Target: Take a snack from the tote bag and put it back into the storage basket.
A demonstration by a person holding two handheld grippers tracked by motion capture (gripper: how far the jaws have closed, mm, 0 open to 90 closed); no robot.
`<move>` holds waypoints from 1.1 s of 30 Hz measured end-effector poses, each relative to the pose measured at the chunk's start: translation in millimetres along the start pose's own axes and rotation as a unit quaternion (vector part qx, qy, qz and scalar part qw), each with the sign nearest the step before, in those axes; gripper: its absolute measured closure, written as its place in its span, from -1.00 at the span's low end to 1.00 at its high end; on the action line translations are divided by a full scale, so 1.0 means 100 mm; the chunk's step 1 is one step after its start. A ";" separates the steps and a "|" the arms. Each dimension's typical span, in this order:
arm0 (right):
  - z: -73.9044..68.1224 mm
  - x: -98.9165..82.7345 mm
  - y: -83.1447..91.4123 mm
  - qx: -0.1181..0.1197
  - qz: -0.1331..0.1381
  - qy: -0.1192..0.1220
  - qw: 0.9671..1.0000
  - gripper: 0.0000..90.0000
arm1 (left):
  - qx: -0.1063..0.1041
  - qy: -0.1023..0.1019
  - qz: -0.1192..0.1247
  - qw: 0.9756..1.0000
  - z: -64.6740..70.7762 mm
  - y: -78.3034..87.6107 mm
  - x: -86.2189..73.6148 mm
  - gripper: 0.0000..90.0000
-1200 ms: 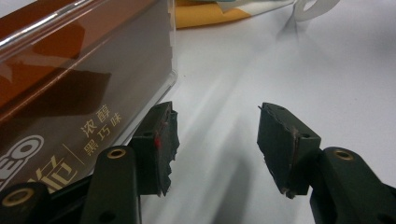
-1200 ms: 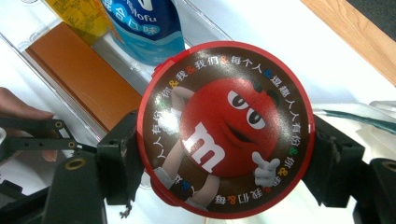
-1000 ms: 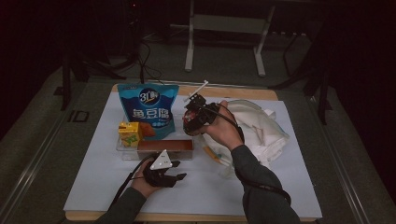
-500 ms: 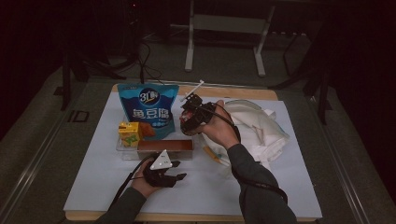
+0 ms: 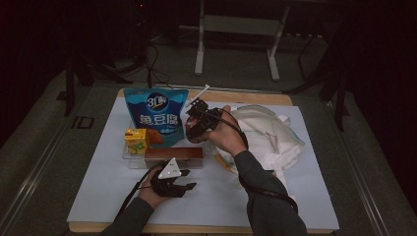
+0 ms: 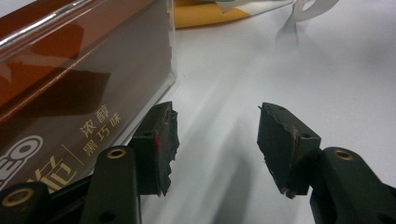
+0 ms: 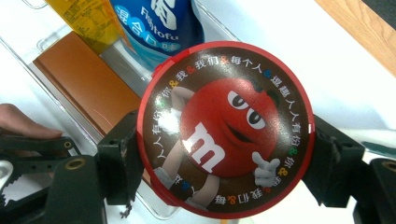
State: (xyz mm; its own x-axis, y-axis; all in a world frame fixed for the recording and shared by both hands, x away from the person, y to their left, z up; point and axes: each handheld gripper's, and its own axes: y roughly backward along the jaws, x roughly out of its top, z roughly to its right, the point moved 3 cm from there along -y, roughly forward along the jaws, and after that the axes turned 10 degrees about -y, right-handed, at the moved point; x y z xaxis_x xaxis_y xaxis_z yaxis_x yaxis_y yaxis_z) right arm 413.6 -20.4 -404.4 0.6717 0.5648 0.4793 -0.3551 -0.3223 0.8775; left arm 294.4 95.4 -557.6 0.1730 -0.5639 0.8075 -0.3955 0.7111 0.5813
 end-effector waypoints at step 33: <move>-0.14 0.08 -0.17 0.002 -0.009 0.005 1.000 -0.43 | 0.001 -0.002 -0.002 1.000 0.00 0.00 0.00 0.03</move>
State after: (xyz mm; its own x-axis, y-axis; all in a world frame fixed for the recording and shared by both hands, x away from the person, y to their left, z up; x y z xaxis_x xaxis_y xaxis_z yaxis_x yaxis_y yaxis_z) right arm 416.2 0.1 -414.9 0.6707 0.5784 0.4644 -0.3415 -0.3150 0.8855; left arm 294.3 94.9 -557.8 0.1699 -0.5682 0.8052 -0.3965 0.7086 0.5837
